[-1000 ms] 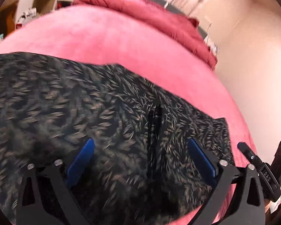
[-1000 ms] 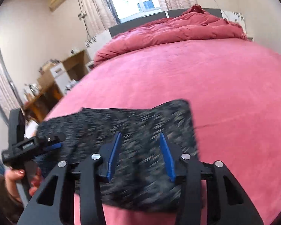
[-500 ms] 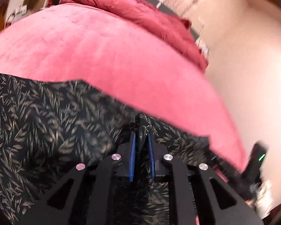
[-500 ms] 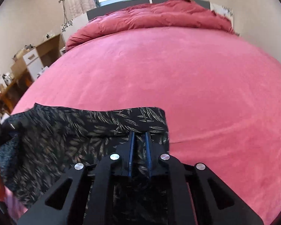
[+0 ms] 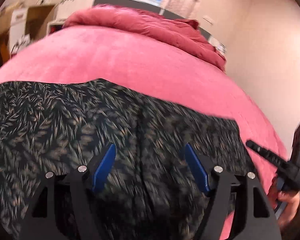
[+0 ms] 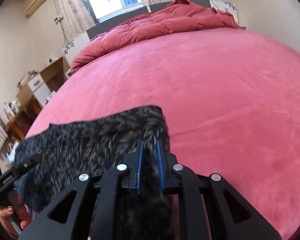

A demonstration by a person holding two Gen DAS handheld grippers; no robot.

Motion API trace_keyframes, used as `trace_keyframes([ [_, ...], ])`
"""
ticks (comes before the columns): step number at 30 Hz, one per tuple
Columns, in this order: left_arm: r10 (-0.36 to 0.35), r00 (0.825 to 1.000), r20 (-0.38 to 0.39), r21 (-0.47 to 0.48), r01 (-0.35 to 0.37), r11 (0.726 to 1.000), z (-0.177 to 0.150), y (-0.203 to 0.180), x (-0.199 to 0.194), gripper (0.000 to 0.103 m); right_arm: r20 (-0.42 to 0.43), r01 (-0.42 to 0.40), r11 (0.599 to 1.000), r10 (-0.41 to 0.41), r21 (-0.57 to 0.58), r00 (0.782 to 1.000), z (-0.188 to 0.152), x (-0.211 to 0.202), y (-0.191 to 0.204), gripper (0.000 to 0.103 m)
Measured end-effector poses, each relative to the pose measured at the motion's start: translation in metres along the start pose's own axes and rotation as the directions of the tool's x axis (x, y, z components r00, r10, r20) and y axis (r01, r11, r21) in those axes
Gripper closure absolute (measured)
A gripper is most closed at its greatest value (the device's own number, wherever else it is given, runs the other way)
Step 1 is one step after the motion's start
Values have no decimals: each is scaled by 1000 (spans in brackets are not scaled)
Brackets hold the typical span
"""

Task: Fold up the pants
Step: 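Open the right gripper to release the folded end onto the pants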

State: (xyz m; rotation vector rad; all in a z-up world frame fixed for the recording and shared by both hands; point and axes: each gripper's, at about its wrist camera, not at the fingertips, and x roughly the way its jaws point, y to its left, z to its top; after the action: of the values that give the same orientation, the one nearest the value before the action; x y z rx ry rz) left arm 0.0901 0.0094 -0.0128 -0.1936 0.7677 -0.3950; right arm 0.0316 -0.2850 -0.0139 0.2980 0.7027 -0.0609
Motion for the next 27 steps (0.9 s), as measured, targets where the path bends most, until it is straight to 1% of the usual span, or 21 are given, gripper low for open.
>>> trace_keyframes([
  [1,22,1000,-12,29,-21,999,-7,-5,0,32,-17,1,1000,-1,-15,1000,-6,-2,4,91],
  [2,60,998,-36,66,-58,996,-16,-9,5,33,-35,12,1000,-13,-24,999,-12,-1,6,91],
  [3,84,995,-53,78,-80,994,-19,-6,7,33,-59,31,999,-33,-32,998,-17,0,6,91],
  [4,91,994,-65,76,-86,993,-24,-4,10,33,-85,54,998,-57,-31,995,-23,2,4,93],
  [5,76,995,-61,63,-72,995,-27,-2,10,33,-96,62,998,-64,-22,993,-26,2,0,94],
  [7,73,995,-65,60,-69,996,-29,-3,8,33,-107,72,997,-71,7,992,-27,5,-9,102],
  [9,86,994,-69,86,-80,993,-31,-6,6,33,-109,88,996,-88,-3,990,-28,8,-9,102],
  [10,85,994,-68,85,-79,993,-26,-4,6,33,-95,103,994,-104,-25,990,-29,6,-5,102],
  [12,50,997,-62,55,-46,997,-31,-2,-9,32,-55,112,992,-115,-50,992,-30,-1,2,100],
  [13,28,998,-55,27,-27,999,-33,3,-17,28,-26,97,994,-98,-56,995,-29,-7,5,99],
  [14,17,999,-43,-5,-18,1000,-35,11,-27,21,-4,71,996,-71,-60,997,-28,-10,8,99],
  [15,20,999,-33,-27,-21,999,-35,19,-32,17,11,44,997,-43,-64,999,-28,-13,10,99],
  [16,29,999,-17,-51,-30,998,-34,28,-39,14,20,9,997,-7,-78,1000,-28,-16,15,99],
  [17,34,999,-3,-71,-34,997,-36,34,-47,13,18,-10,995,12,-95,1000,-29,-15,20,99],
  [18,37,999,12,-93,-36,995,-37,41,-55,12,10,-22,993,23,-112,1000,-31,-14,25,99],
  [19,46,999,22,-109,-43,993,-37,52,-64,9,-13,-22,991,21,-135,1000,-33,-9,30,99],
  [22,109,993,43,-157,-101,982,-38,78,-85,5,-73,15,984,-28,-178,997,-39,4,37,99],
  [23,139,989,49,-180,-128,975,-39,87,-93,4,-81,14,984,-28,-176,996,-39,6,36,99],
  [26,202,978,56,-245,-182,952,-42,110,-112,4,-95,-26,994,16,-110,995,-36,6,27,97],
  [27,248,967,60,-294,-220,930,-43,124,-123,4,-101,-50,995,42,-81,994,-37,6,25,89],
])
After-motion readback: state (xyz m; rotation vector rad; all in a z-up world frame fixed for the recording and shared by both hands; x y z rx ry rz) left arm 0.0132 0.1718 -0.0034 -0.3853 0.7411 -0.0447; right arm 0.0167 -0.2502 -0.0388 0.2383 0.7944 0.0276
